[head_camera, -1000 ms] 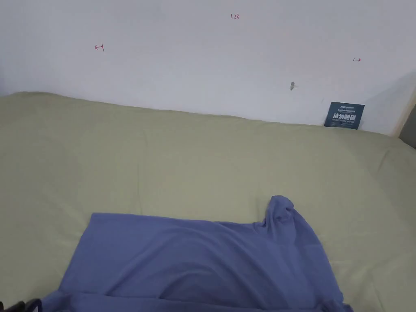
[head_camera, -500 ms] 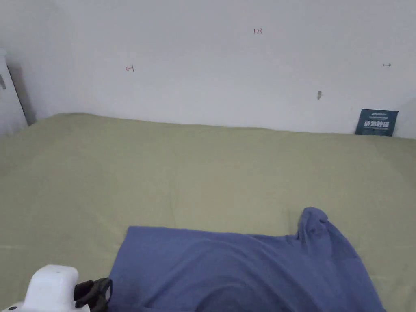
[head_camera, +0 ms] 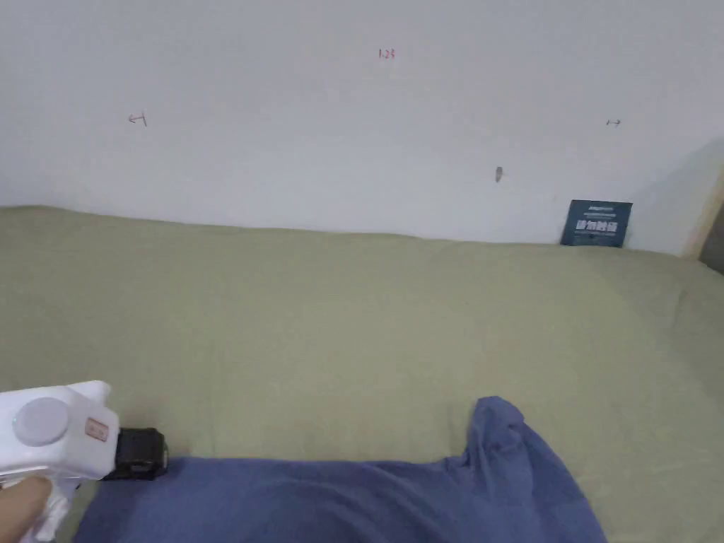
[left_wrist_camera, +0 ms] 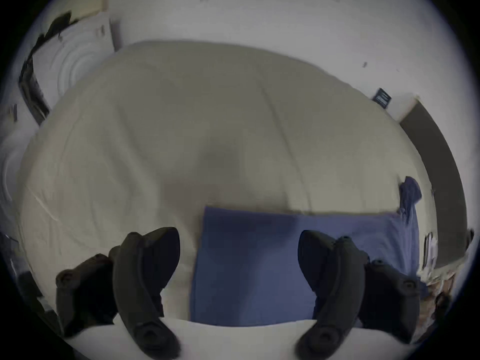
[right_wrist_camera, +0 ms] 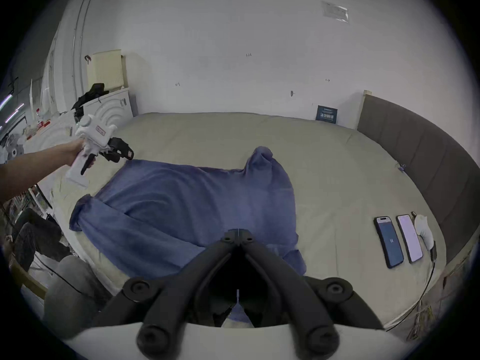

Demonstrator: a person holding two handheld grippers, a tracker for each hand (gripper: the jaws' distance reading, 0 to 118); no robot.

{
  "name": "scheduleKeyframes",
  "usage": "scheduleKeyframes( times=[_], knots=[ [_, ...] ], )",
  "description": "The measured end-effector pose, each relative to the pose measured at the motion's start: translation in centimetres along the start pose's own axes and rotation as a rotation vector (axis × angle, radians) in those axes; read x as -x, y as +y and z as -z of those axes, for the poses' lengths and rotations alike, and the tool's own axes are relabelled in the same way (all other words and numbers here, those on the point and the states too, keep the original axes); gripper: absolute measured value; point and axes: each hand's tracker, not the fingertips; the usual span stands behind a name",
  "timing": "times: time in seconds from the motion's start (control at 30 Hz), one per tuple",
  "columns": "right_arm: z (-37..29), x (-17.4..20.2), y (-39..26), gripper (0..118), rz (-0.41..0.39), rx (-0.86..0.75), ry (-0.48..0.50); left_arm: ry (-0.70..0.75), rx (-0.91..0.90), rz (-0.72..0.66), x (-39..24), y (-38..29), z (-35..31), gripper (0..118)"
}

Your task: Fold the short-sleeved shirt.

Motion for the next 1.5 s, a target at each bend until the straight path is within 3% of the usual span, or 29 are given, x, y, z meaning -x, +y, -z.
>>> scheduleKeyframes(
  times=[0.1,0.13,0.17,0.2,0.23,0.27,0.3,0.37,0.4,0.47,0.5,0.57,0.63,0.77,0.87,1.07,1.1,1.13,1.17,1.3,1.4,1.5],
  knots=[
    [1.9,-1.5,1.1,0,0.005,0.028,0.002,-0.040,0.156,0.006,-1.1,-1.1,1.6,94],
    [2.9,-2.2,1.7,0,0.014,0.043,0.017,0.047,0.119,0.063,-1.9,-1.4,1.2,87],
    [3.8,-2.8,2.2,0,0.027,0.057,0.030,0.083,0.099,0.098,-2.2,-1.6,0.8,75],
    [5.3,-3.7,2.9,0,0.044,0.078,0.077,0.131,0.083,0.143,-2.5,-1.7,0.2,56],
    [6.9,-4.8,3.7,0,0.058,0.107,0.124,0.113,0.068,0.156,-2.6,-1.8,-0.3,42],
    [8.3,-5.5,4.7,0,0.076,0.140,0.134,0.089,0.065,0.155,-2.6,-1.9,-0.8,20],
    [10.3,-6.5,6.0,0,0.091,0.165,0.133,-0.004,0.071,0.143,-2.1,-1.8,-1.2,4],
    [14.5,-8.4,8.4,5,0.141,0.244,0.120,0.022,0.056,0.132,-2.1,-2.1,-1.9,4],
    [16.9,-9.3,9.8,29,0.166,0.276,0.097,0.017,0.051,0.144,-2.3,-2.3,-2.1,4],
    [21.7,-10.8,12.2,93,0.156,0.381,0.101,0.015,0.057,0.155,-1.8,-1.9,-1.5,4],
    [24.3,-11.5,13.2,105,0.153,0.456,0.122,0.015,0.064,0.155,-1.8,-1.9,-1.5,4],
    [27.6,-12.2,14.6,96,0.177,0.513,0.129,0.007,0.068,0.152,-1.5,-1.6,-1.1,4],
    [30.1,-12.2,15.3,96,0.184,0.578,0.098,0.001,0.068,0.147,-1.5,-1.3,-0.9,4],
    [33.3,-10.9,15.0,96,0.055,0.624,-0.023,0.010,0.085,0.160,-1.7,-1.4,0.1,4],
    [34.7,-10.7,13.7,95,0.010,0.680,-0.029,0.013,0.085,0.166,-1.7,-1.7,0.5,4],
    [33.1,-10.6,12.7,69,0.005,0.613,-0.030,0.002,0.084,0.160,-1.4,-1.5,0.3,4],
    [32.5,-10.5,12.9,45,0.000,0.592,-0.019,0.004,0.083,0.166,-1.5,-1.5,0.2,4],
    [31.9,-10.2,13.3,9,-0.019,0.587,-0.016,0.006,0.083,0.168,-1.6,-1.5,0.1,4],
    [31.3,-9.7,13.6,0,-0.035,0.574,-0.018,0.007,0.081,0.169,-1.6,-1.4,-0.1,4],
    [28.7,-8.7,15.1,0,-0.062,0.499,-0.018,0.002,0.032,0.180,-1.8,-1.4,-2.2,4],
    [25.0,-8.4,16.4,0,-0.025,0.429,0.038,-0.038,-0.015,0.225,-1.8,-1.9,-5.4,4],
    [20.8,-7.9,16.9,0,-0.087,0.377,0.057,-0.056,-0.058,0.295,-1.9,-3.0,-9.1,4]
  ],
)
